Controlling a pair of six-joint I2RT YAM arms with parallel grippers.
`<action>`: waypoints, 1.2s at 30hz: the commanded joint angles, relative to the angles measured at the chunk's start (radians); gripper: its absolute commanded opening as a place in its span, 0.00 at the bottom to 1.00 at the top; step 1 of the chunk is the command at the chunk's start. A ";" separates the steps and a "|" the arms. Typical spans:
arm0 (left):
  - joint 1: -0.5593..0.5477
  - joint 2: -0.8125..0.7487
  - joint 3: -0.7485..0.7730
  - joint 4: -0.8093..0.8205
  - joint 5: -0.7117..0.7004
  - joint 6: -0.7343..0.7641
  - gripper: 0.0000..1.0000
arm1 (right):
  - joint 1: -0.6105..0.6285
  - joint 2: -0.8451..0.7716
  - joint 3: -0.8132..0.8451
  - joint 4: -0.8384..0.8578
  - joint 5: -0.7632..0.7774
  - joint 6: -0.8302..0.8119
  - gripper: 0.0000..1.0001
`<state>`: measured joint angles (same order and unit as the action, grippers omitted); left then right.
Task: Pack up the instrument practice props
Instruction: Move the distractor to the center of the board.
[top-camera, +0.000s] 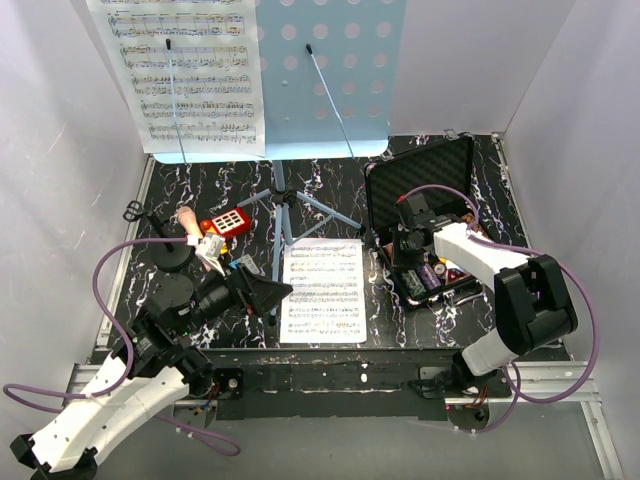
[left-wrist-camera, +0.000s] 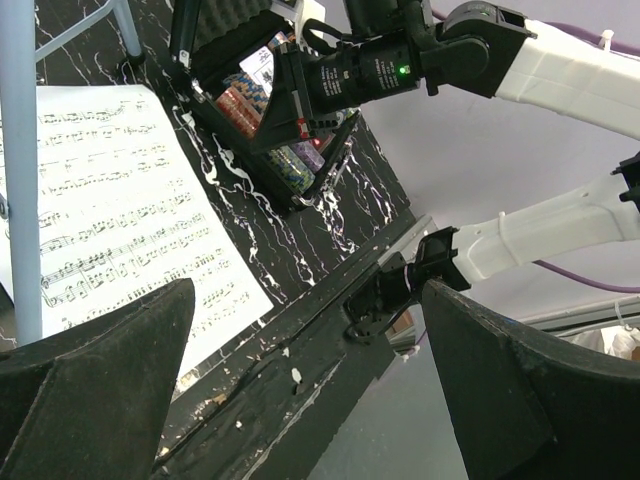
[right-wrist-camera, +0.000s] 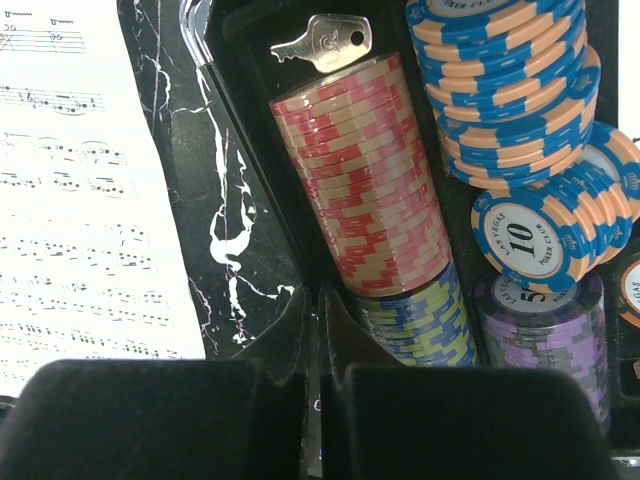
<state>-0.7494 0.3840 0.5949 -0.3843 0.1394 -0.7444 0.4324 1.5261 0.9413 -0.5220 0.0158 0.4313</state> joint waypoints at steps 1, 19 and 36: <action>-0.002 -0.011 -0.003 -0.001 0.014 0.000 0.98 | -0.006 0.077 -0.010 0.047 0.096 0.020 0.01; -0.002 -0.017 -0.009 -0.022 0.006 0.016 0.98 | -0.155 0.186 0.174 0.004 0.134 0.043 0.01; -0.002 -0.023 -0.018 -0.005 0.034 -0.009 0.98 | -0.017 0.060 0.074 0.194 -0.020 -0.083 0.37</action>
<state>-0.7494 0.3637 0.5713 -0.3889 0.1547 -0.7467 0.4019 1.5673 0.9890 -0.4149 -0.0669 0.3927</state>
